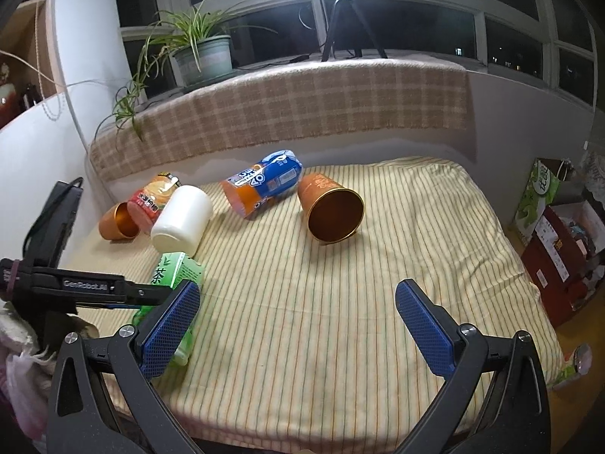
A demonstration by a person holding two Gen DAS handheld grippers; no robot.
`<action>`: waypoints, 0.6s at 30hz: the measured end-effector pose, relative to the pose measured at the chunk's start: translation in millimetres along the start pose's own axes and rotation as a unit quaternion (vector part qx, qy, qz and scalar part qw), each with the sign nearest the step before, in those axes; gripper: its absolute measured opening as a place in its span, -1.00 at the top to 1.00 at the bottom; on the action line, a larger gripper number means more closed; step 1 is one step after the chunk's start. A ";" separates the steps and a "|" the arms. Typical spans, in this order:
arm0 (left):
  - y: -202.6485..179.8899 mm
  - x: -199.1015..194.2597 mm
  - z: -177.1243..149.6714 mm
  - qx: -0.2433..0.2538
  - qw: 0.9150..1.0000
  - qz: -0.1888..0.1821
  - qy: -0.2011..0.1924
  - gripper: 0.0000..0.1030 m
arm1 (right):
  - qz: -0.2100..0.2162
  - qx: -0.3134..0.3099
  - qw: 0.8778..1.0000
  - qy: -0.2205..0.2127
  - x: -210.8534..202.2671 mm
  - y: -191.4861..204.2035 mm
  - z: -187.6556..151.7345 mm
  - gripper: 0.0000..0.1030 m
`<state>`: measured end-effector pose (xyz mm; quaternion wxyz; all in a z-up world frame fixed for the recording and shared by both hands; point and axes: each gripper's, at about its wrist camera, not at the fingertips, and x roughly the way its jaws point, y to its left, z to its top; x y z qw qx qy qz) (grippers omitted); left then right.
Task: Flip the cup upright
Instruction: 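Lift the green tea bottle with the left gripper and release it, then move the right tool toward the green tea bottle's base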
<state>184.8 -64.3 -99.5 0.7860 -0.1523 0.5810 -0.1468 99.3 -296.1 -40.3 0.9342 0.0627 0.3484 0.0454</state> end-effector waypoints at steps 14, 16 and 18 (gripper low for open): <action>23.0 -53.9 -16.0 0.013 0.998 0.027 -0.063 -0.49 | -0.006 -0.035 0.999 0.020 8.2 16.7 12.6 -0.99; 27.8 -59.6 -19.8 0.013 0.997 0.034 -0.071 -0.49 | -0.005 -0.036 0.999 0.021 9.4 18.7 13.4 -0.99; 33.8 -64.2 -24.7 0.011 0.996 0.041 -0.076 -0.49 | -0.003 -0.038 0.999 0.023 10.9 20.9 13.6 -0.99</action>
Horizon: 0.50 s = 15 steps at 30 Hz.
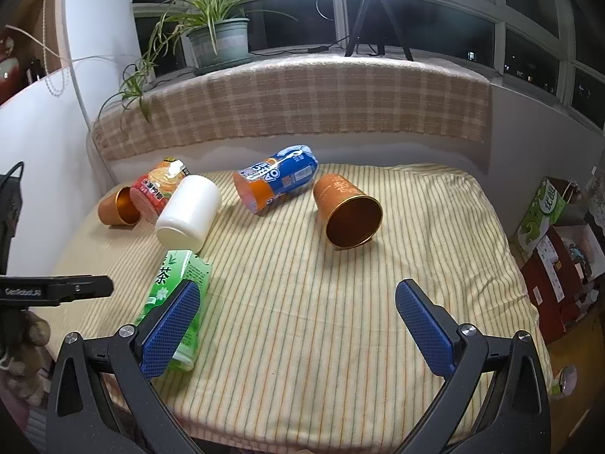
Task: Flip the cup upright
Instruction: 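Move the right tool toward the green tea bottle's base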
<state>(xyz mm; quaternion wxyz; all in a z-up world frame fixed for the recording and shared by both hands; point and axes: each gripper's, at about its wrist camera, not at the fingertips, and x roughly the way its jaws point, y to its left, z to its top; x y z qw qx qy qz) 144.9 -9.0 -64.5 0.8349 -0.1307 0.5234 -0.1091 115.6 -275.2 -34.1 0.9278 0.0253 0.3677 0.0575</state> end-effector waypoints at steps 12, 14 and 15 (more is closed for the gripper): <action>27.8 -21.9 -22.0 -0.002 0.998 0.057 -0.041 -0.49 | 0.016 -0.009 1.000 0.016 8.4 9.2 2.8 -0.99; 29.4 -25.2 -24.5 0.000 0.997 0.065 -0.049 -0.49 | 0.019 -0.016 0.999 0.022 11.0 13.3 3.8 -0.99; 30.0 -27.0 -26.6 0.002 0.996 0.068 -0.053 -0.49 | 0.020 -0.020 0.999 0.025 12.4 15.1 4.4 -0.99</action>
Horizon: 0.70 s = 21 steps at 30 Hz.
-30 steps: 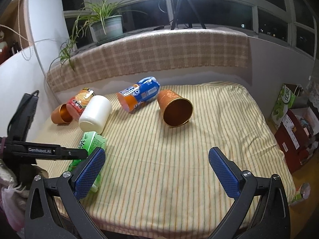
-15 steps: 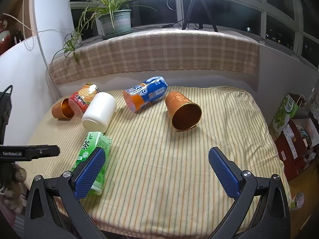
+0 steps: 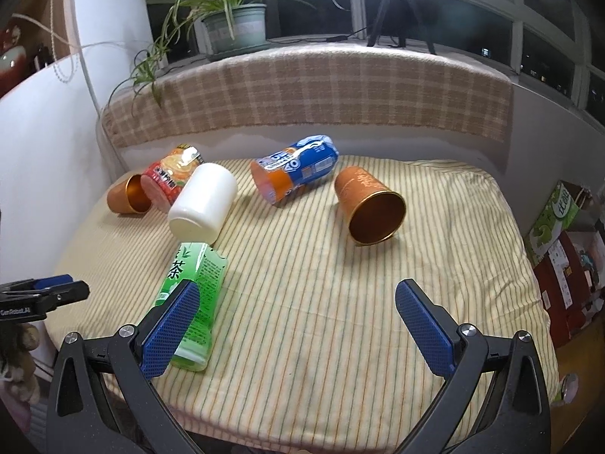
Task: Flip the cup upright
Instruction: 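Move the right tool toward the green tea bottle's base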
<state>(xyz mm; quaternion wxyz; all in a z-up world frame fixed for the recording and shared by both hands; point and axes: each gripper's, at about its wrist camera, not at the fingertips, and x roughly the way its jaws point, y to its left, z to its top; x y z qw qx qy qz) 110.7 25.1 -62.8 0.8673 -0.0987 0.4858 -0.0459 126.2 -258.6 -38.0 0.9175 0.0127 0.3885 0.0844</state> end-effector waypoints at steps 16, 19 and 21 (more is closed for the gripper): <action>4.9 -26.1 -40.0 0.009 0.999 0.010 -0.029 -0.49 | 0.065 0.010 0.994 0.091 38.1 8.4 15.0 -0.99; 6.2 -26.6 -44.5 0.005 1.000 0.007 -0.025 -0.49 | 0.075 0.019 0.992 0.103 43.3 7.0 15.4 -0.99; 6.6 -26.8 -46.9 0.004 1.000 0.008 -0.024 -0.49 | 0.079 0.020 0.990 0.111 46.5 7.6 15.8 -0.99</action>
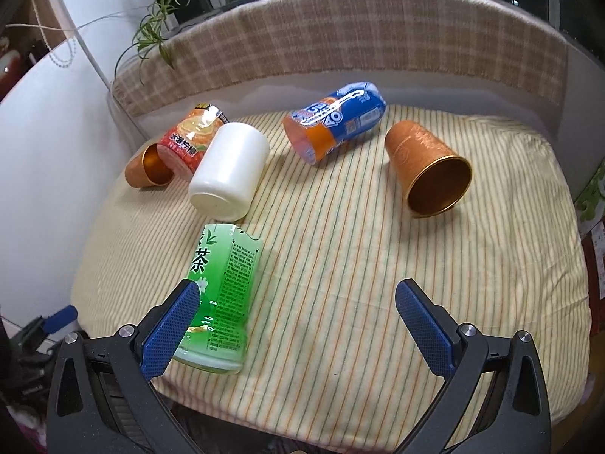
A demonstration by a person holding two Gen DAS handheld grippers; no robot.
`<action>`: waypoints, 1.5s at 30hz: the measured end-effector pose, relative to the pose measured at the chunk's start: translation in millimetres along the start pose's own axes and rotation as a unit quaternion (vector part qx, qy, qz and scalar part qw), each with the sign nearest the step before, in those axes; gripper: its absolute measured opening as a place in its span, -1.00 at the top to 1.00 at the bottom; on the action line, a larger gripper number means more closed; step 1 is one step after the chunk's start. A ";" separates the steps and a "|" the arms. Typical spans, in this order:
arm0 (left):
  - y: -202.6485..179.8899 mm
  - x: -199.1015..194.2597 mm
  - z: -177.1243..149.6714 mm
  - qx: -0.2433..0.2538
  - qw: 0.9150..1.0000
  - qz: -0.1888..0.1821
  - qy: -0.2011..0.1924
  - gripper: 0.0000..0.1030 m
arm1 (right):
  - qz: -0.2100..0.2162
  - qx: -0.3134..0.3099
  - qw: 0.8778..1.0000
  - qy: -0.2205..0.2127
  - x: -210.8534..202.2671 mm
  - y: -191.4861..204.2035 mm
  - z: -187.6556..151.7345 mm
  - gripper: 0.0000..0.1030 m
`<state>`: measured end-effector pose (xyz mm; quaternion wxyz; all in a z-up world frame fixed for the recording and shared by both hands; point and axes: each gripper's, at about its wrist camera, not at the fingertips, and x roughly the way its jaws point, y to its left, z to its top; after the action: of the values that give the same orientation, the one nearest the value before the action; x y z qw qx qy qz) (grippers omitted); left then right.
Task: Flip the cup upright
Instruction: 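Move the right tool toward the green tea bottle's base, then close the right gripper on the green tea bottle's base and lift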
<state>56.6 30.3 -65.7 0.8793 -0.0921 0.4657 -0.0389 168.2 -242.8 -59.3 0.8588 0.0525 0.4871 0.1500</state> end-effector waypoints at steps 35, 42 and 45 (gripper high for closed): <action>11.6 -8.5 -19.7 0.003 1.000 0.004 0.004 -0.50 | 0.066 0.009 0.982 0.177 93.9 32.2 31.4 -0.94; 13.8 -6.7 -18.2 -0.002 1.000 0.002 0.006 -0.50 | 0.065 0.016 0.976 0.209 116.9 36.3 36.1 -0.76; 14.4 -5.6 -18.0 -0.004 1.000 0.002 0.008 -0.50 | 0.070 0.023 0.973 0.217 123.5 35.9 37.5 -0.75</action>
<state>38.4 42.9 -73.9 0.8750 -0.0943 0.4734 -0.0360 252.1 -168.5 -132.7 0.7183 0.0727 0.6605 0.2061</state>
